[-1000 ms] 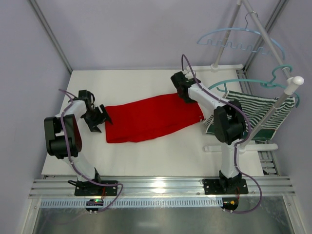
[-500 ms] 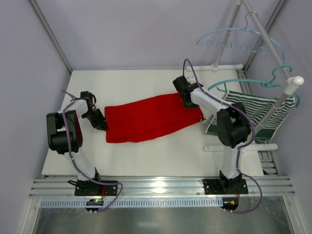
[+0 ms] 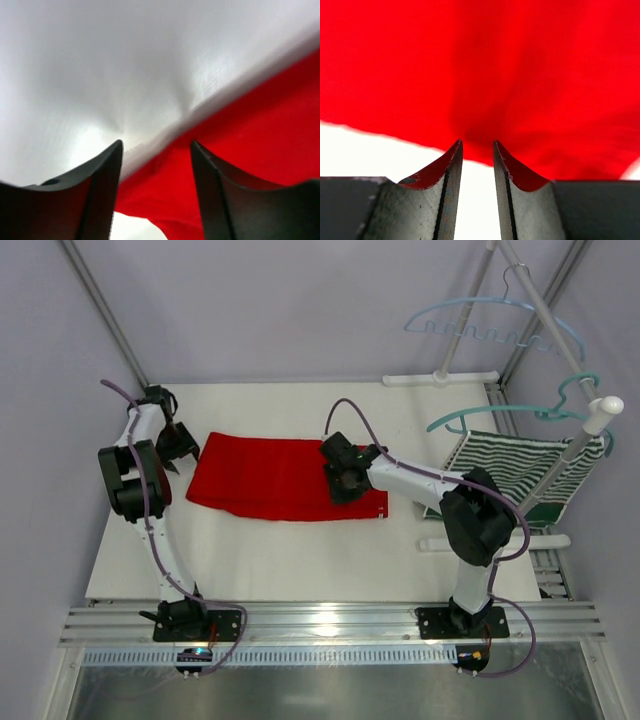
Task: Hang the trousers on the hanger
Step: Fold the trousers
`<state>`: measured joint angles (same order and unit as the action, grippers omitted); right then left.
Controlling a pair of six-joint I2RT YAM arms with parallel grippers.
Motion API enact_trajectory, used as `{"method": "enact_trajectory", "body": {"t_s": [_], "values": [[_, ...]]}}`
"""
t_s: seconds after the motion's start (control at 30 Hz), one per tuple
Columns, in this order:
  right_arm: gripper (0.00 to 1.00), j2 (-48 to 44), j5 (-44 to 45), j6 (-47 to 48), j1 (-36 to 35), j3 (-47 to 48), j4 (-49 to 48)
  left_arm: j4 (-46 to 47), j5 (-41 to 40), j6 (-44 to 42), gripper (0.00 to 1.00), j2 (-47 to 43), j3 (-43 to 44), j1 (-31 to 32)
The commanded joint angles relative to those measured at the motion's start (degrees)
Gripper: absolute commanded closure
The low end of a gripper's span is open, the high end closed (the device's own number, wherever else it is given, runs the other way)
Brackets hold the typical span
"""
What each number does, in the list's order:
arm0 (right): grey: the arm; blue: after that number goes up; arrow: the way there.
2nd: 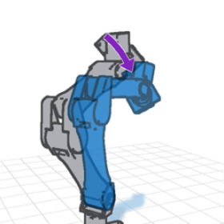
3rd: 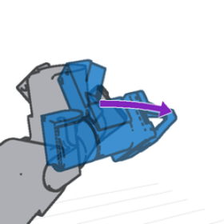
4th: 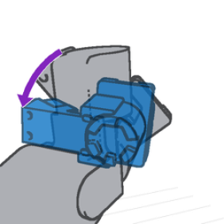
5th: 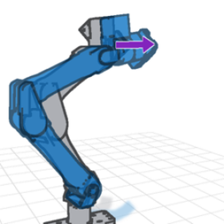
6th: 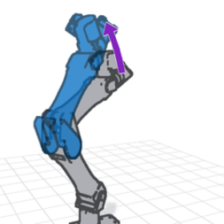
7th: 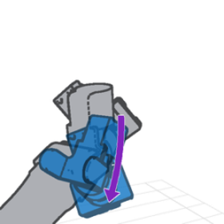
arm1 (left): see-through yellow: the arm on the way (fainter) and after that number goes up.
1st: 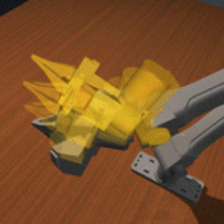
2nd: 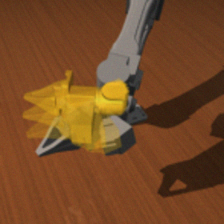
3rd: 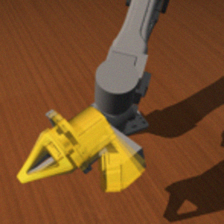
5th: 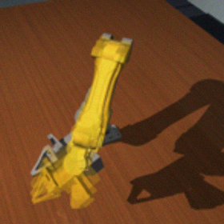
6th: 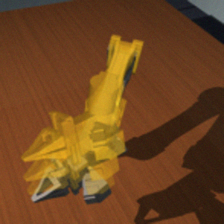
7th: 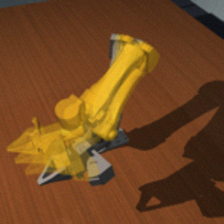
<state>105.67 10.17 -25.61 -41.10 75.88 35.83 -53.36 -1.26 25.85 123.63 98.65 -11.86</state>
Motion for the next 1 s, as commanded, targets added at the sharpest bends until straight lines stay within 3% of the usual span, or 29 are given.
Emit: {"method": "enact_trajectory", "body": {"t_s": [0.0, 0.13, 0.27, 0.47, 0.57, 0.7, 0.87, 0.97], "values": [[0.67, -2.57, -17.95, 2.48, -0.12, 3.57, -3.05, -6.04, -6.04, 0.87, 0.38, 2.31, 10.57, -0.45], [0.69, -2.23, -31.77, 8.29, 2.33, 8.39, -3.22, -3.95, -5.17, 1.05, 0.35, -2.95, 10.95, -0.01], [0.70, 1.20, -40.49, 9.43, 7.07, 8.76, -5.51, 4.02, 5.08, 2.09, 0.34, -11.11, 3.06, 0.52], [0.75, 5.94, -29.18, 6.19, 7.62, 4.11, -8.15, 18.45, 22.39, 5.70, 0.34, -12.19, -11.27, 0.78], [0.78, 5.96, -23.21, 4.95, 7.44, 1.82, -8.41, 26.19, 31.36, 7.98, 0.34, -7.20, -10.07, 0.78], [0.87, 2.19, -15.22, 4.86, 7.62, 1.73, -4.22, 24.55, 32.47, 8.96, 0.34, -1.21, -4.54, 0.52], [0.89, -7.48, -3.60, 5.30, 7.79, 2.52, 2.22, 23.04, 29.56, 8.34, 0.34, 0.82, -3.73, -0.53], [0.92, -9.78, 3.17, 4.95, 7.88, -1.68, 1.70, 22.25, 29.91, 8.17, 0.34, 2.39, -3.47, -0.62]]}}
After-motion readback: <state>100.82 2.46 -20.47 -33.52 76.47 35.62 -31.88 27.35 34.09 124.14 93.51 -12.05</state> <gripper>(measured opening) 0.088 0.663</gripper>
